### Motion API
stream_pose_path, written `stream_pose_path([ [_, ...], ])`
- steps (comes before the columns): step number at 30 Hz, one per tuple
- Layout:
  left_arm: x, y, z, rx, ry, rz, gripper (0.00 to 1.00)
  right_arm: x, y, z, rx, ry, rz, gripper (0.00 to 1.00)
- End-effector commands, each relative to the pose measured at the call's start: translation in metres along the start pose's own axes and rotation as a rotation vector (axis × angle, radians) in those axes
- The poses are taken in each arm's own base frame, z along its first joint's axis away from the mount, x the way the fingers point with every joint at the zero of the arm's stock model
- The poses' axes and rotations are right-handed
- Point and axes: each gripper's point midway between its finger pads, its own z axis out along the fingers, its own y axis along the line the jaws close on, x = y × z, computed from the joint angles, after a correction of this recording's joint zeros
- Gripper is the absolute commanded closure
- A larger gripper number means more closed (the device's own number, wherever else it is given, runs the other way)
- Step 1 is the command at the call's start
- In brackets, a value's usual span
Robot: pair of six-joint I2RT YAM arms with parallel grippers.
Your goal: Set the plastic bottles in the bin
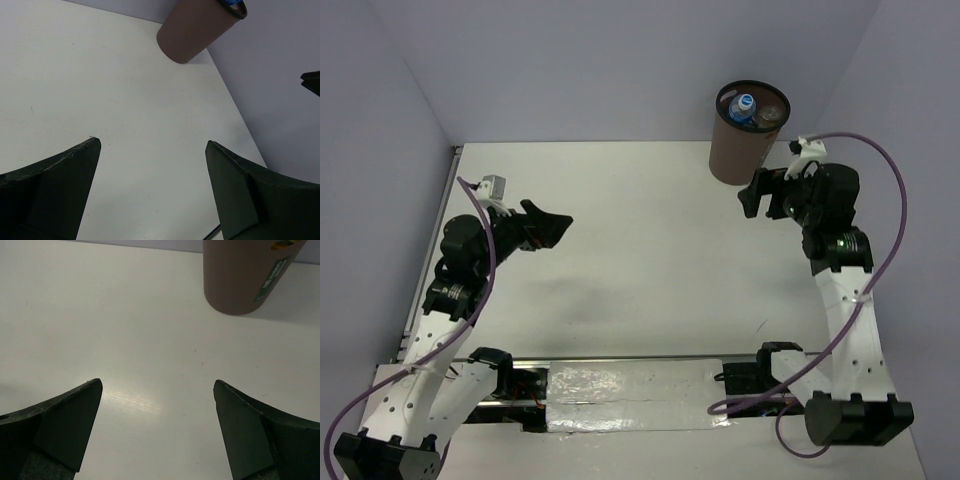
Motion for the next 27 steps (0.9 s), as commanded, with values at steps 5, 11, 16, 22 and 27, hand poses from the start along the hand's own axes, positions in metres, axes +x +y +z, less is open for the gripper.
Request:
stream_pose_path([
  [5, -0.017, -0.007, -0.007, 0.002, -0.064, 0.005, 0.01, -0.006, -0.002, -0.042, 0.090, -0.162, -0.036, 0.00],
  [11, -0.016, -0.005, -0.006, 0.000, -0.069, -0.003, 0.01, 0.003, 0.001, -0.055, 0.097, -0.177, -0.045, 0.00],
  [16, -0.011, -0.001, -0.008, -0.019, -0.062, -0.010, 0.01, 0.016, -0.004, -0.057, 0.127, -0.167, -0.039, 0.00],
  [22, -0.008, 0.004, -0.014, -0.037, -0.082, -0.016, 0.01, 0.029, -0.007, -0.058, 0.139, -0.160, -0.039, 0.00],
  [27, -0.009, 0.003, -0.017, -0.038, -0.097, -0.020, 0.01, 0.032, -0.008, -0.058, 0.147, -0.155, -0.039, 0.00],
])
